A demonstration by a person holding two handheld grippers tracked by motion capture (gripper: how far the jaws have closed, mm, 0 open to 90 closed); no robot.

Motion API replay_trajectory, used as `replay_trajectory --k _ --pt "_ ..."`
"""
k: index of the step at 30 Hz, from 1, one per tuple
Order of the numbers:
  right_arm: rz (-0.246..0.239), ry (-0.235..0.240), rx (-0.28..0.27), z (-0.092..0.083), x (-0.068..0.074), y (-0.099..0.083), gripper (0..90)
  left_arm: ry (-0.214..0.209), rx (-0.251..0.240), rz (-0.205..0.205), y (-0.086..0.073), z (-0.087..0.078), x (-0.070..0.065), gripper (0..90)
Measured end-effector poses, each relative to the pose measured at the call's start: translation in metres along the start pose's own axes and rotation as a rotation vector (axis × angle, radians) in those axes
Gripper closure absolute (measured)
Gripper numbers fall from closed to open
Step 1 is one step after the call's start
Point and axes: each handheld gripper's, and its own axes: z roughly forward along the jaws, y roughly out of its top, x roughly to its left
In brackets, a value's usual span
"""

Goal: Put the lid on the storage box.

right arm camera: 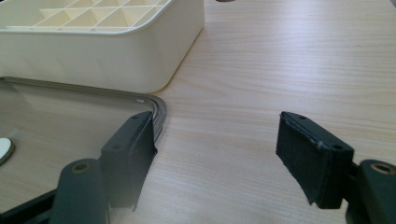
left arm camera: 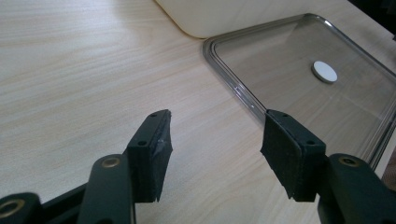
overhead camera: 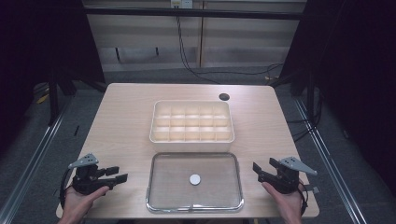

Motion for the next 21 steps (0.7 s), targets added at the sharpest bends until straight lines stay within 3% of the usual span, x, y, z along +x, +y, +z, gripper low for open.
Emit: replay_trajectory --k 3,6,7,8,11,13,14,16,21 --pt "-0.004 -0.006 0.005 0.0008 0.0005 0.0011 27.4 -0.005 0.000 -0.003 -0.0002 0.0016 0.0000 40.4" --pt "-0.012 0.005 0.037 0.0013 -0.0002 0.0023 27.4 0.030 0.006 -0.007 -0.0006 0.0014 -0.0010 33.4" --pt "-0.014 0.010 0.062 0.0011 -0.0008 0.0033 28.2 0.049 0.008 -0.009 -0.0010 0.0014 -0.0013 33.4" --pt "0.009 0.039 0.071 -0.0002 -0.0021 0.0034 30.5 0.039 0.013 -0.024 -0.0016 0.0015 -0.0002 31.9" --pt "0.017 0.044 0.069 -0.0017 -0.0016 0.0037 31.3 0.039 0.004 -0.034 -0.0025 0.0009 0.0012 35.8" --pt "0.028 0.051 0.067 -0.0036 0.0000 0.0045 34.3 0.040 0.004 -0.016 -0.0023 0.0013 0.0024 36.2" --pt "0.024 0.050 0.069 -0.0036 0.0010 0.0046 35.8 0.085 0.020 0.012 -0.0015 0.0021 0.0031 38.0" --pt "0.029 0.062 0.084 -0.0028 0.0024 0.0050 38.5 0.093 0.017 0.025 -0.0006 0.0023 0.0053 42.9" --pt "0.027 0.079 0.097 -0.0014 0.0073 0.0093 38.9 0.104 -0.008 0.050 0.0032 -0.0005 0.0058 42.7"
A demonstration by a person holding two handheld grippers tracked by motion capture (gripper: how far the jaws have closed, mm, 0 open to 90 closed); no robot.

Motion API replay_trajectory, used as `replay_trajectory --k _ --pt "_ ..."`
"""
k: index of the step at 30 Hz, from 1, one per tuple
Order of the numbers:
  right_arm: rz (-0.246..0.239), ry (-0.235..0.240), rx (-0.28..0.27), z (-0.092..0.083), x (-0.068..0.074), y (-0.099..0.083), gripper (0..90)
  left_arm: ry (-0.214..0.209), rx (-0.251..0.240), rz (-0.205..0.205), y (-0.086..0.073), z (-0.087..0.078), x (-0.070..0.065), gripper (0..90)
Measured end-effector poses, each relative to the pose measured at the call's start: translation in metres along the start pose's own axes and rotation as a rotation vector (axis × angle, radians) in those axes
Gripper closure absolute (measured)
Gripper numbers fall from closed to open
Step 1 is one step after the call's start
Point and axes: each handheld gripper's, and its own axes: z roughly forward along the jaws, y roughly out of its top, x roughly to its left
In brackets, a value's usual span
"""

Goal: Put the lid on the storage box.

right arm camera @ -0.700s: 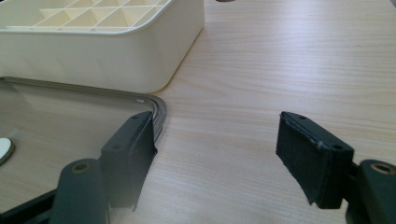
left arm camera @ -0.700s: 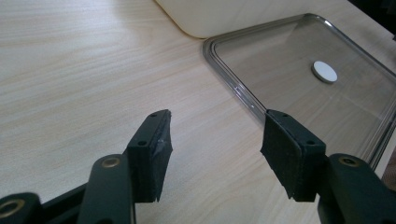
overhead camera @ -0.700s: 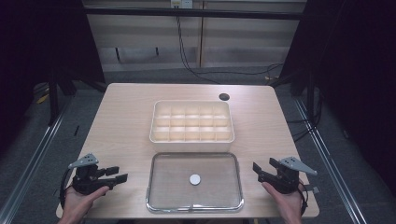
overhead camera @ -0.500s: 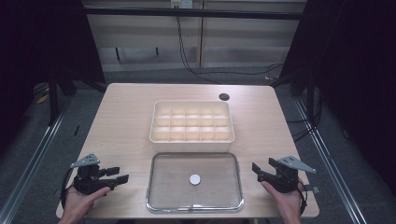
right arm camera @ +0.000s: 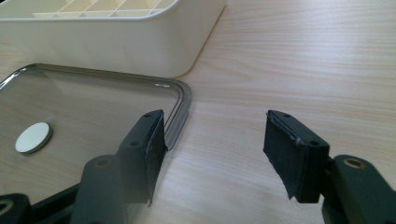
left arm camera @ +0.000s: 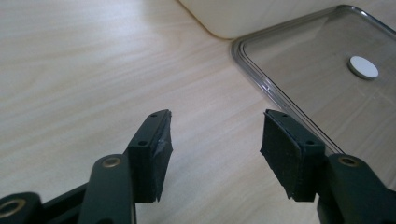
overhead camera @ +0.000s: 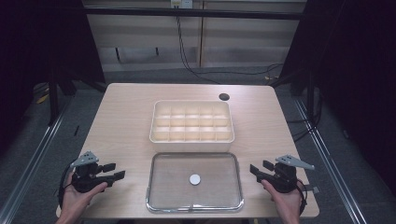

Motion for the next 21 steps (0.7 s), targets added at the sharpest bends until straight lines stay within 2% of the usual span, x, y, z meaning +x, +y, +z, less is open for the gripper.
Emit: replay_trajectory --k 1,3,5,6,8,10,11,13,14,18,19,21 --pt "-0.010 -0.001 0.000 0.000 0.002 0.001 39.2 -0.009 0.007 0.001 0.002 0.001 -0.002 42.3" --pt "-0.017 0.022 0.002 0.000 0.006 0.004 38.0 -0.021 0.044 -0.028 0.005 0.002 -0.004 40.0" --pt "-0.025 0.040 0.016 0.001 0.011 0.006 38.6 -0.022 0.045 -0.028 0.006 0.002 -0.004 38.1" --pt "-0.035 0.038 0.029 0.002 0.013 0.008 39.0 -0.037 0.044 -0.045 0.010 0.005 -0.006 36.6" --pt "-0.047 0.037 0.049 0.004 0.017 0.012 39.3 -0.053 0.049 -0.043 0.013 0.006 -0.007 35.2" --pt "-0.046 0.048 0.055 0.005 0.019 0.013 38.6 -0.054 0.045 -0.032 0.018 0.008 -0.011 35.6" --pt "-0.054 0.077 0.070 0.008 0.022 0.018 37.5 -0.066 0.045 -0.021 0.022 0.011 -0.015 35.6" --pt "-0.055 0.090 0.081 0.011 0.025 0.022 36.1 -0.077 0.057 -0.018 0.027 0.016 -0.019 34.6" --pt "-0.054 0.093 0.088 0.012 0.026 0.024 36.1 -0.080 0.070 -0.011 0.029 0.018 -0.020 34.4" --pt "-0.053 0.105 0.094 0.016 0.029 0.031 36.0 -0.080 0.062 0.008 0.037 0.024 -0.025 35.3" --pt "-0.056 0.113 0.098 0.019 0.029 0.036 36.5 -0.092 0.070 0.017 0.043 0.027 -0.027 35.9" --pt "-0.054 0.113 0.104 0.021 0.030 0.040 37.8 -0.091 0.077 0.035 0.050 0.030 -0.029 37.4"
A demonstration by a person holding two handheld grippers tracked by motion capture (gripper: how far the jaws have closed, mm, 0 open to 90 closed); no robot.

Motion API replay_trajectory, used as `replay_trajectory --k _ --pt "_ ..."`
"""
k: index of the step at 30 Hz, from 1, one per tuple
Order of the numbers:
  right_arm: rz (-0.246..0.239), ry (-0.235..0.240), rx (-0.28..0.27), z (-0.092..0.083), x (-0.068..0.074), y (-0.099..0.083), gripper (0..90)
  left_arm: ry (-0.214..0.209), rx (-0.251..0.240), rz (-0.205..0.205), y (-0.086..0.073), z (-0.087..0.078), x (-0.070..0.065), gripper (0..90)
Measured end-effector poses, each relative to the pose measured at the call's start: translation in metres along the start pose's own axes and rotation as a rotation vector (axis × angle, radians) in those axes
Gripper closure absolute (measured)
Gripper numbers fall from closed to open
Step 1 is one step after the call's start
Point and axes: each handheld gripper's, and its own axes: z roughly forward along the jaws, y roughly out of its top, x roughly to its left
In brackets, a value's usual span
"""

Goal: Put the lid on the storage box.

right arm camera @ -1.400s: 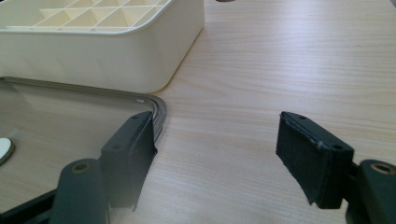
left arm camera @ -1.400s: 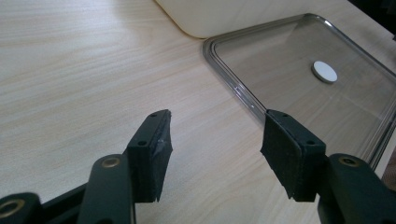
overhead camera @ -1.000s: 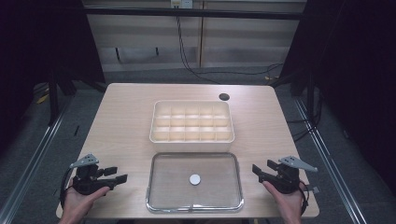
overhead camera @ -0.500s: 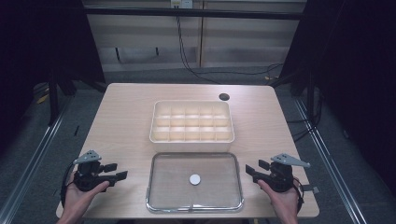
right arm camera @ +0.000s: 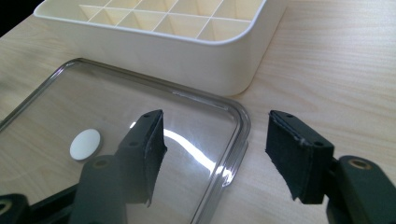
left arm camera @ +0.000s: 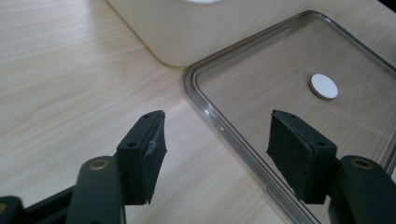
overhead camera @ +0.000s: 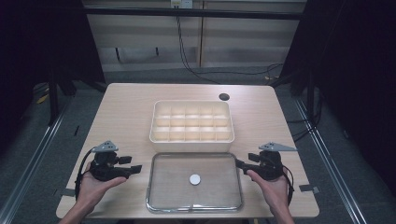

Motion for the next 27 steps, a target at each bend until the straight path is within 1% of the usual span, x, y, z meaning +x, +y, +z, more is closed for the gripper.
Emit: replay_trajectory --k 1,2,3,5,8,9,10,11,12,14,16,17,18,19,20,23,24,25,26,27 --pt "0.002 0.000 0.000 0.001 0.000 0.002 38.4 0.000 0.000 0.000 0.000 0.000 0.000 39.5" --pt "0.003 0.002 0.002 0.004 -0.001 0.003 39.9 0.002 -0.003 0.009 0.003 0.001 0.000 40.5" --pt "0.000 0.007 0.010 0.007 -0.001 0.005 41.0 -0.016 -0.024 -0.009 0.008 0.003 0.001 41.7" --pt "-0.002 0.014 0.023 0.012 -0.001 0.005 42.5 -0.023 -0.024 0.001 0.010 0.006 0.000 45.0" --pt "0.017 0.026 0.024 0.019 -0.004 0.003 45.4 -0.029 -0.012 -0.006 0.006 0.014 0.000 46.4" --pt "0.017 0.026 0.024 0.019 -0.004 0.003 45.4 -0.029 -0.012 -0.006 0.006 0.014 0.000 47.2" --pt "0.020 0.031 0.026 0.021 -0.005 0.001 46.1 -0.039 -0.013 -0.021 0.003 0.018 0.001 47.2" --pt "0.019 0.030 0.032 0.025 -0.007 -0.002 47.4 -0.045 0.002 -0.029 -0.001 0.021 0.002 49.2" --pt "0.019 0.030 0.032 0.025 -0.007 -0.002 47.4 -0.045 0.002 -0.029 -0.001 0.021 0.002 50.1" --pt "0.034 0.038 0.040 0.028 -0.010 -0.007 50.4 -0.064 0.008 -0.035 -0.004 0.025 0.006 50.3" --pt "0.030 0.040 0.041 0.028 -0.012 -0.007 52.8 -0.056 0.006 -0.042 -0.003 0.029 0.008 50.2" --pt "0.030 0.040 0.041 0.028 -0.012 -0.007 52.8 -0.056 0.006 -0.042 -0.003 0.029 0.008 50.4" --pt "0.032 0.042 0.034 0.027 -0.013 -0.008 54.6 -0.065 0.021 -0.034 -0.003 0.033 0.008 50.5" --pt "0.032 0.042 0.034 0.027 -0.013 -0.008 54.6 -0.065 0.021 -0.034 -0.003 0.033 0.008 50.7" --pt "0.021 0.034 0.045 0.028 -0.014 -0.010 55.9 -0.067 0.036 -0.027 -0.004 0.037 0.006 51.4" --pt "0.026 0.027 0.068 0.031 -0.015 -0.015 56.9 -0.067 0.052 -0.010 -0.006 0.042 0.002 52.6" --pt "0.024 0.024 0.076 0.033 -0.016 -0.017 56.7 -0.076 0.061 -0.009 -0.007 0.044 0.001 52.3" --pt "0.026 0.021 0.090 0.034 -0.016 -0.018 56.4 -0.082 0.069 -0.009 -0.008 0.045 0.001 50.7" --pt "0.026 0.021 0.090 0.034 -0.016 -0.018 56.4 -0.082 0.069 -0.009 -0.008 0.045 0.001 49.1" --pt "0.021 0.015 0.106 0.038 -0.017 -0.021 56.1 -0.070 0.069 -0.009 -0.009 0.046 0.000 48.5"
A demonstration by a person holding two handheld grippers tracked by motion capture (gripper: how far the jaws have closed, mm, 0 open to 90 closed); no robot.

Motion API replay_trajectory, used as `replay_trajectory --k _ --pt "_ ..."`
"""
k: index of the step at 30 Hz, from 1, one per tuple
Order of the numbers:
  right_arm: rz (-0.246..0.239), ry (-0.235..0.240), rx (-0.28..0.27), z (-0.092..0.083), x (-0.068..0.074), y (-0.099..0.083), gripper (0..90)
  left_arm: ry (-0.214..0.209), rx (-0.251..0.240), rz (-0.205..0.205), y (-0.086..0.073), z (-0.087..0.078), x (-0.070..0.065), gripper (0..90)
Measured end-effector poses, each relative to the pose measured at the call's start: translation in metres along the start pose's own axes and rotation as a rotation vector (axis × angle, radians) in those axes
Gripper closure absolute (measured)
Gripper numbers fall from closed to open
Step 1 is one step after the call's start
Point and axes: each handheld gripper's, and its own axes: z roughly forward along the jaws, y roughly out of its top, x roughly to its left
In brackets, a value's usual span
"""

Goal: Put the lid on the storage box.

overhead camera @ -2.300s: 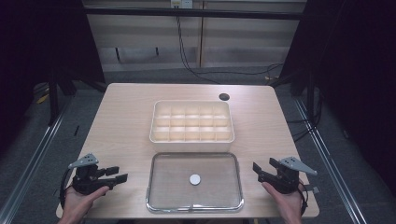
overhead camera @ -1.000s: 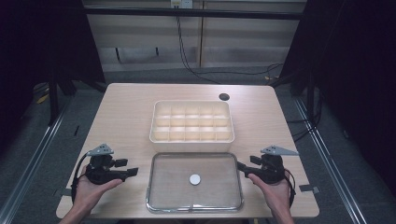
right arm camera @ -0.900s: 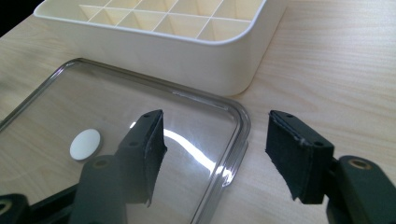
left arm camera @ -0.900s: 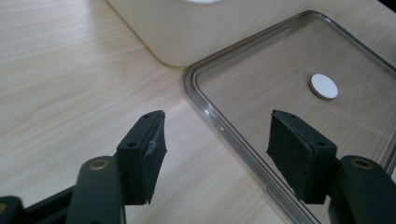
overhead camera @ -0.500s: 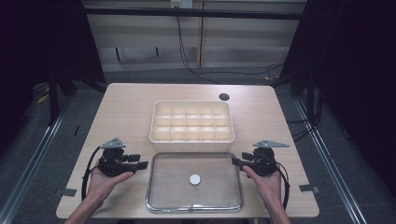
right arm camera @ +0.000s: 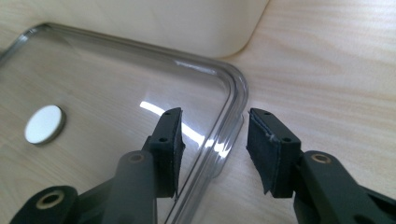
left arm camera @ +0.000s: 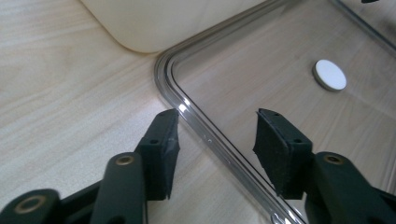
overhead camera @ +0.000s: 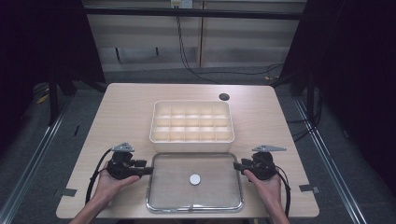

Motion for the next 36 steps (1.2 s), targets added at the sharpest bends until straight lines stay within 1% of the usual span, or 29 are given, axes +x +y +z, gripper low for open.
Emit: replay_trajectory --k 1,3,7,8,9,11,12,13,14,15,17,19,21,24,25,26,27,28,29,30,31,33,34,36 --pt "-0.001 -0.004 0.007 0.001 0.000 0.000 56.0 0.007 0.003 -0.007 -0.002 0.002 0.000 48.2" --pt "-0.009 -0.009 0.011 0.003 0.000 -0.001 55.7 0.011 0.020 -0.001 -0.004 0.005 0.000 48.2" --pt "-0.009 -0.025 0.018 0.005 0.001 -0.003 55.7 0.016 0.031 0.006 -0.005 0.008 0.000 48.4" --pt "-0.012 -0.027 0.023 0.006 0.001 -0.003 55.7 0.011 0.031 0.007 -0.005 0.008 0.000 48.5" --pt "-0.018 -0.031 0.024 0.006 0.002 -0.003 54.7 0.021 0.024 0.007 -0.004 0.008 0.000 47.3" --pt "-0.025 -0.031 0.020 0.007 0.002 -0.004 54.6 0.024 0.025 0.009 -0.004 0.007 0.001 45.7" --pt "-0.029 -0.050 0.028 0.007 0.003 -0.004 54.7 0.022 0.019 0.007 -0.004 0.008 0.002 45.7" --pt "-0.029 -0.050 0.028 0.007 0.003 -0.004 54.7 0.028 0.023 0.003 -0.004 0.008 0.003 45.7" --pt "-0.028 -0.051 0.031 0.008 0.003 -0.005 54.6 0.023 0.025 -0.009 -0.004 0.009 0.004 45.7" --pt "-0.029 -0.058 0.041 0.009 0.003 -0.006 54.3 0.023 0.023 -0.002 -0.004 0.009 0.003 46.0" --pt "-0.037 -0.057 0.037 0.010 0.003 -0.006 54.0 0.022 0.020 0.000 -0.004 0.010 0.002 46.1" --pt "-0.044 -0.062 0.039 0.011 0.005 -0.006 53.7 0.026 0.026 0.020 -0.004 0.011 -0.001 46.1" --pt "-0.049 -0.068 0.037 0.011 0.006 -0.006 53.7 0.024 0.024 0.025 -0.004 0.012 -0.002 46.0" --pt "-0.037 -0.063 0.032 0.011 0.007 -0.007 53.7 0.013 0.032 0.027 -0.004 0.012 -0.004 46.6" --pt "-0.036 -0.064 0.030 0.011 0.007 -0.007 53.7 0.005 0.034 0.033 -0.004 0.013 -0.006 47.2" --pt "-0.036 -0.064 0.030 0.011 0.007 -0.007 53.7 0.005 0.034 0.033 -0.004 0.013 -0.006 48.2" --pt "-0.027 -0.060 0.027 0.011 0.007 -0.007 53.7 -0.005 0.036 0.040 -0.004 0.014 -0.007 48.5" --pt "-0.027 -0.060 0.027 0.011 0.007 -0.007 53.7 -0.005 0.036 0.040 -0.004 0.014 -0.007 48.6" --pt "-0.016 -0.045 0.023 0.012 0.007 -0.007 53.5 0.000 0.033 0.041 -0.004 0.016 -0.009 48.5" --pt "-0.016 -0.045 0.023 0.012 0.007 -0.007 53.5 0.000 0.033 0.041 -0.004 0.016 -0.009 48.5" --pt "-0.011 -0.030 0.018 0.013 0.008 -0.007 53.0 -0.006 0.032 0.045 -0.004 0.016 -0.010 48.5" --pt "0.006 -0.024 0.017 0.013 0.008 -0.008 52.2 -0.001 0.028 0.048 -0.004 0.017 -0.012 48.3" --pt "0.006 -0.024 0.017 0.013 0.008 -0.008 52.2 -0.001 0.028 0.048 -0.004 0.017 -0.012 48.3" --pt "0.039 -0.002 0.008 0.012 0.005 -0.008 51.2 0.001 0.028 0.050 -0.004 0.017 -0.012 48.3"
